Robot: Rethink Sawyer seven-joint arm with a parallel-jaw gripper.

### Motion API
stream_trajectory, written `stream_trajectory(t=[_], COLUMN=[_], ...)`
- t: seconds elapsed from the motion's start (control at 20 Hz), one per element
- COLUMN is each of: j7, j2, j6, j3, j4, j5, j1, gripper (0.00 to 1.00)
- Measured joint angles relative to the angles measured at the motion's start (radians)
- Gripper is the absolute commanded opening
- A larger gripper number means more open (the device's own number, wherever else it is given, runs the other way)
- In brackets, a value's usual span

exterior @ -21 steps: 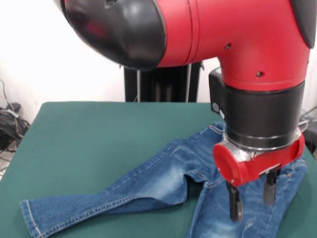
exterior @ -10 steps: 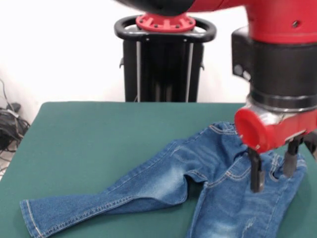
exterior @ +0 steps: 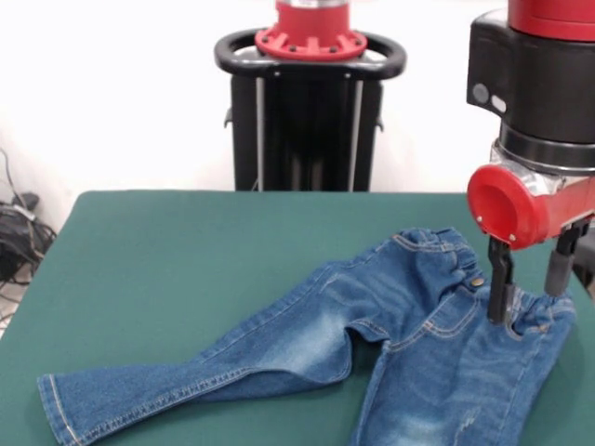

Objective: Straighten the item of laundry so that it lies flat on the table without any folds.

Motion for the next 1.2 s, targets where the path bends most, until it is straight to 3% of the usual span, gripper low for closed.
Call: stream_trajectory(t=[0.5,1.2], j7=[0.000,0.000], j2=[-0.021,-0.064], j6=[-0.022,-0.175], j3=[-0.081,-0.213], j4=[0.002,0.085], j5=[0.041,0.108], j1=[0.015,0.011], gripper=[1.00,1.00])
